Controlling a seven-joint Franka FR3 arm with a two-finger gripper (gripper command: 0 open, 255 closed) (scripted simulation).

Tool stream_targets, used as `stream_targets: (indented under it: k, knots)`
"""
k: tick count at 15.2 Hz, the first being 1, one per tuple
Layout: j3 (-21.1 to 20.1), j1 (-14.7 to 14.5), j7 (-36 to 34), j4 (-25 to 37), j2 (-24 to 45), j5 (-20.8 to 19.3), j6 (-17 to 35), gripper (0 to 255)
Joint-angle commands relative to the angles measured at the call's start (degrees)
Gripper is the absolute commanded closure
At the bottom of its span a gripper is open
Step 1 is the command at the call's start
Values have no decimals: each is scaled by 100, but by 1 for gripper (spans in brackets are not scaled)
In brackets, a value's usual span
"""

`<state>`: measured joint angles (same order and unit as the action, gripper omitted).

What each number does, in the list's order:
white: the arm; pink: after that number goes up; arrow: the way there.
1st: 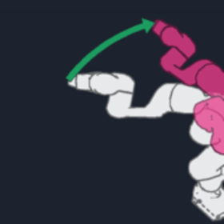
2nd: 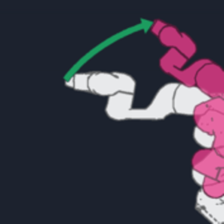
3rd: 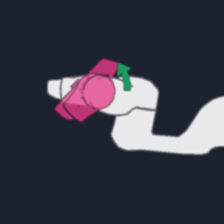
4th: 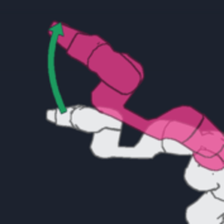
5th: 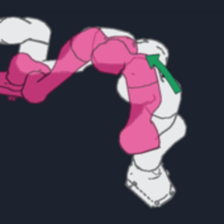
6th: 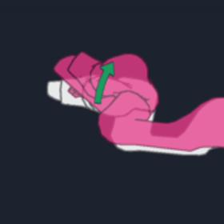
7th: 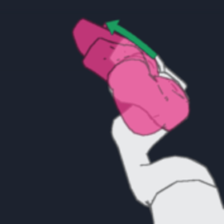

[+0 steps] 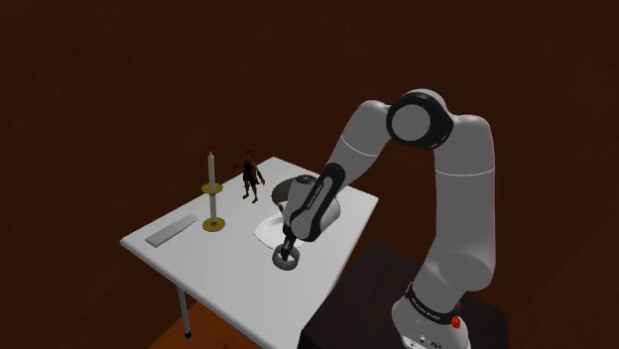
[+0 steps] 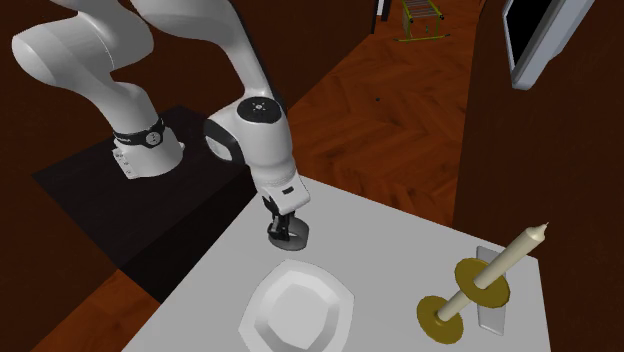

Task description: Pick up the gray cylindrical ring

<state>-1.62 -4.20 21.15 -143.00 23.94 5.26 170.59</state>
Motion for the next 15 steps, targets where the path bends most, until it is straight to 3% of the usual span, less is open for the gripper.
stream_targets:
  k: [1,15]
  knots:
    - [14,-13,-13,-50,-163,-7,-116,255]
    - [103,-79,-119,-243,-1257,-107,-1017,255]
